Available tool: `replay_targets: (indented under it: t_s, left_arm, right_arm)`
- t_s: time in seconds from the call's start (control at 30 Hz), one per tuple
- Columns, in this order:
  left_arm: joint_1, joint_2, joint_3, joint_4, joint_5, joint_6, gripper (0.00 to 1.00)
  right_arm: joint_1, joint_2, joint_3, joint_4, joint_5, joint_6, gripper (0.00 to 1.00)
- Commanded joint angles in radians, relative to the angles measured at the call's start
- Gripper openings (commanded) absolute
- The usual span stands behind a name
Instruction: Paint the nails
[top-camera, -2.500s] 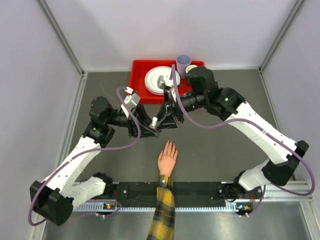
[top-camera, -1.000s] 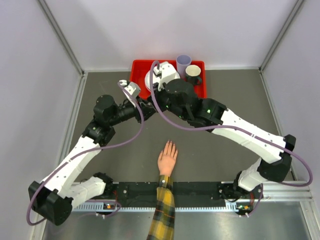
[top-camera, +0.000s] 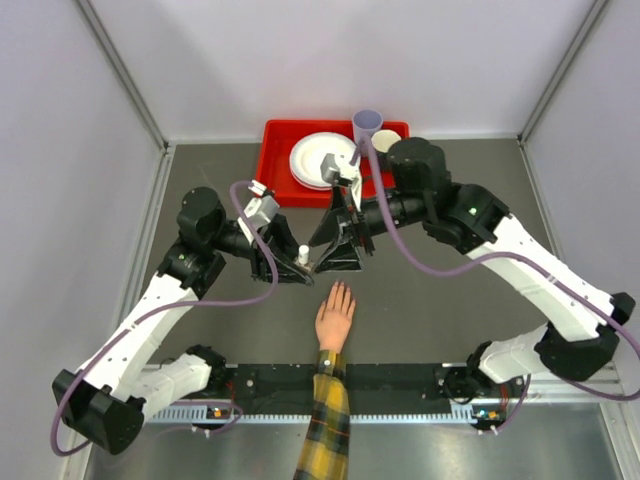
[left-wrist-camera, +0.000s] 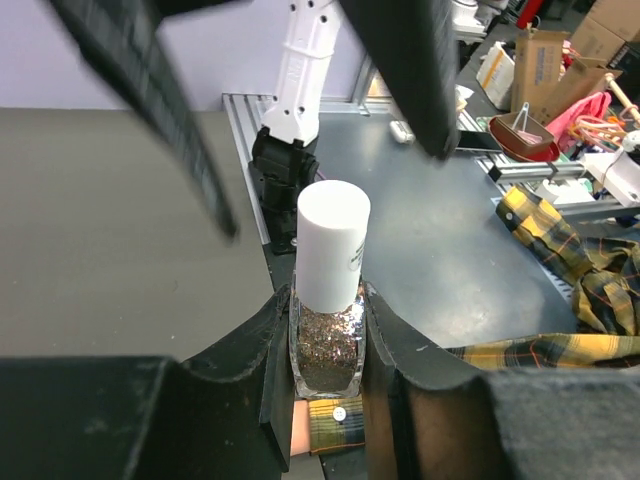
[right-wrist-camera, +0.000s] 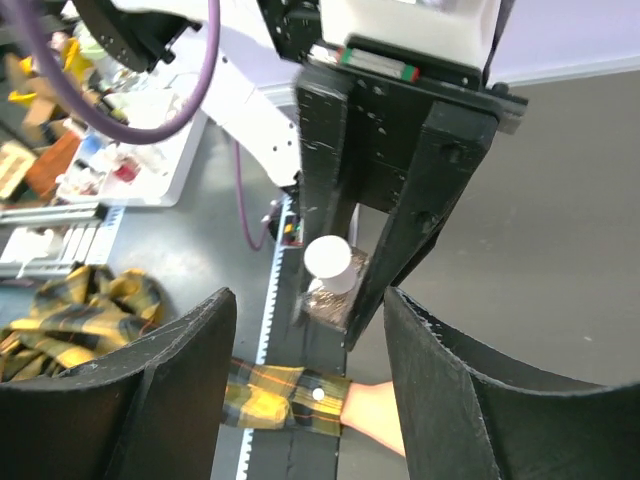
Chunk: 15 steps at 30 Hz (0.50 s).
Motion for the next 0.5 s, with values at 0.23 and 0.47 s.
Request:
replay_targets:
  t_s: [0.23, 0.47]
  left_arm:
    - [-0.003, 0.005, 0.042, 0.001, 0.071, 0.023, 0.00]
    - [-0.004, 0.014, 0.047, 0.003, 0.062, 0.029, 0.00]
  right_arm:
    - [-0.003, 0.078, 0.079, 0.109, -0.165, -0.015, 0.42]
    - [-0.003, 0.084, 0.074, 0.109, -0.152, -0.018, 0.42]
